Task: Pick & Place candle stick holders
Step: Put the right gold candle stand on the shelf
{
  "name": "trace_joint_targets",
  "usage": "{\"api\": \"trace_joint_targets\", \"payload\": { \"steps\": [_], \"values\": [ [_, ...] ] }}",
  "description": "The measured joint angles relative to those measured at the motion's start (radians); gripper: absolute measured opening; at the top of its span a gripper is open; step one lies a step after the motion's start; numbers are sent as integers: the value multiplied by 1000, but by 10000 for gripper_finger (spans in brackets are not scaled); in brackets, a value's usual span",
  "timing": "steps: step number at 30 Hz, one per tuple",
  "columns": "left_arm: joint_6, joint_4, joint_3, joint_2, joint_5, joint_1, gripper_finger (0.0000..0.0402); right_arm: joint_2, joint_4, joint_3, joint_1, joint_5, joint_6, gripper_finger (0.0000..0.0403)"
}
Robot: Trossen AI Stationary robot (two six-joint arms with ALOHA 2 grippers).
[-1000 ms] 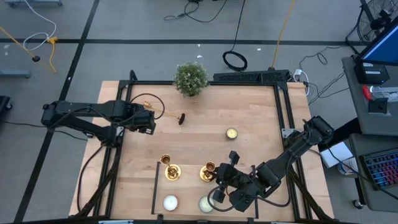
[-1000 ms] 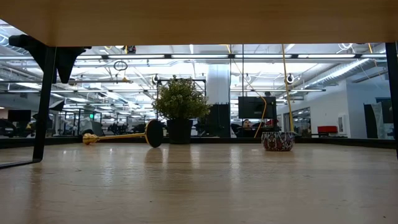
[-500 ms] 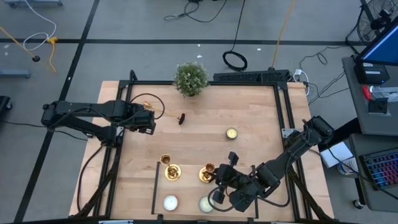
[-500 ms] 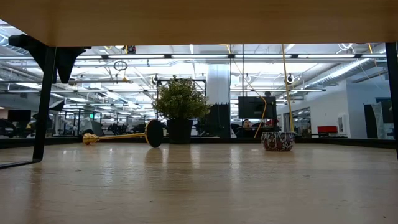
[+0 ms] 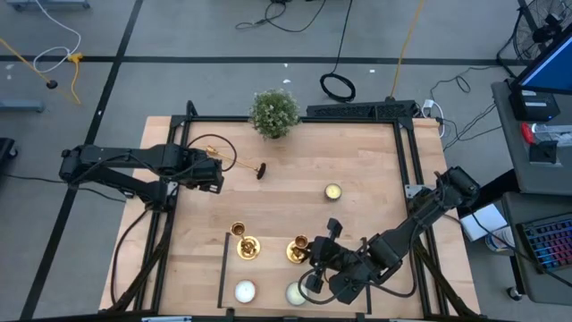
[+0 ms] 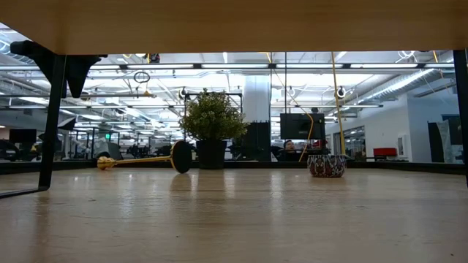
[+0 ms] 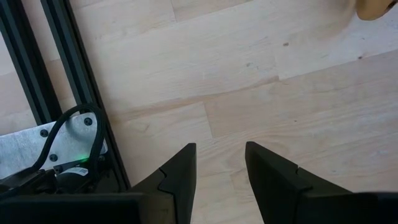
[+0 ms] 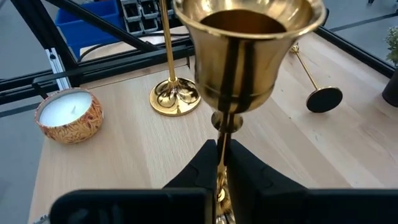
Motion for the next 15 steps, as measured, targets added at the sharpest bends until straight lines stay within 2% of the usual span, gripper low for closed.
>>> {"api": "trace_joint_targets", "payload": {
  "steps": [6, 15],
  "values": [
    [0, 0, 0, 0, -6, 0, 145, 0, 0, 0, -8, -38, 0, 33],
    [0, 1, 0, 0, -11, 0, 145, 0, 9, 0, -8, -45, -1, 40]
  ]
}}
